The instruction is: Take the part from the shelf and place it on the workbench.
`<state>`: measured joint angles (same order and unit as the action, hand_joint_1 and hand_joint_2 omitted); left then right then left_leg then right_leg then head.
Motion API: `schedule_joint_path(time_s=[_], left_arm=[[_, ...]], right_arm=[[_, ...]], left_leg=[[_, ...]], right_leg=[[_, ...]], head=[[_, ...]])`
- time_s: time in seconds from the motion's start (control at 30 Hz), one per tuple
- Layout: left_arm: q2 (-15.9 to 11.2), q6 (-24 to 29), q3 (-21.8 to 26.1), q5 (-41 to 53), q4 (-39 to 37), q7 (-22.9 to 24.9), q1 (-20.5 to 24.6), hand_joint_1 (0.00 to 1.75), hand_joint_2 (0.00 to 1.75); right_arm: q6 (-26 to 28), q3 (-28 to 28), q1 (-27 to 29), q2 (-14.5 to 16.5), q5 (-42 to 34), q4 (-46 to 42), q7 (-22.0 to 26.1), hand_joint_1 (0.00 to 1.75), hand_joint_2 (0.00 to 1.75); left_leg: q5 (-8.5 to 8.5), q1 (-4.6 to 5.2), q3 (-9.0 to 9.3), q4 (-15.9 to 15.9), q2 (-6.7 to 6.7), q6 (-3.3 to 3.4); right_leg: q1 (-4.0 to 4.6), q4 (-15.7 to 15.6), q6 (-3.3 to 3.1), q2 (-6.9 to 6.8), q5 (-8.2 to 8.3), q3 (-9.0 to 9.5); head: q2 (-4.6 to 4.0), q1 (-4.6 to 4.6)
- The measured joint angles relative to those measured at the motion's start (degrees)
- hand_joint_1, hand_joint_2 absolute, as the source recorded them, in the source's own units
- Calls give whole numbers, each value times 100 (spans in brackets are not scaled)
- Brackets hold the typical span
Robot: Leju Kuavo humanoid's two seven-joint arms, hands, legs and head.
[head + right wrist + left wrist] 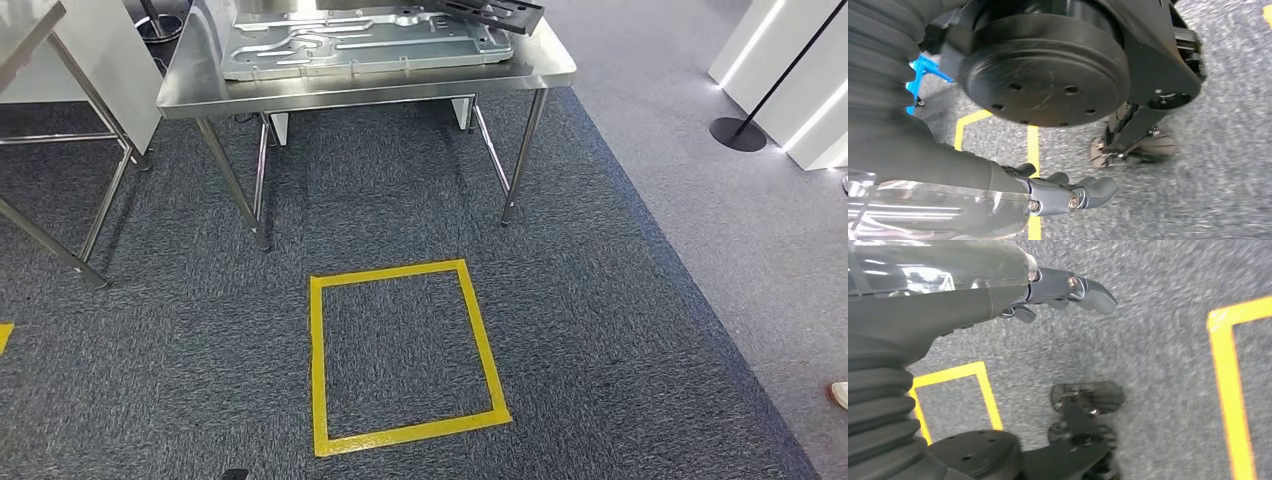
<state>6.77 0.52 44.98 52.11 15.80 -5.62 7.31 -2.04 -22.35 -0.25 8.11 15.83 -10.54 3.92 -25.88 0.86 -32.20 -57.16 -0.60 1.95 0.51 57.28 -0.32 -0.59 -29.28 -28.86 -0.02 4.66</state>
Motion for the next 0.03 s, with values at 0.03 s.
schedule_joint_path(time_s=[0.03], left_arm=[[-7, 0, -62, -73, 22, 9, -4, 0, 0]], right_arm=[[1, 30, 19, -14, -22, 0, -6, 0, 0]], left_leg=[[4, 9, -7, -5, -7, -12]], right_leg=[[11, -78, -14, -9, 0, 25]], head=[[0, 0]])
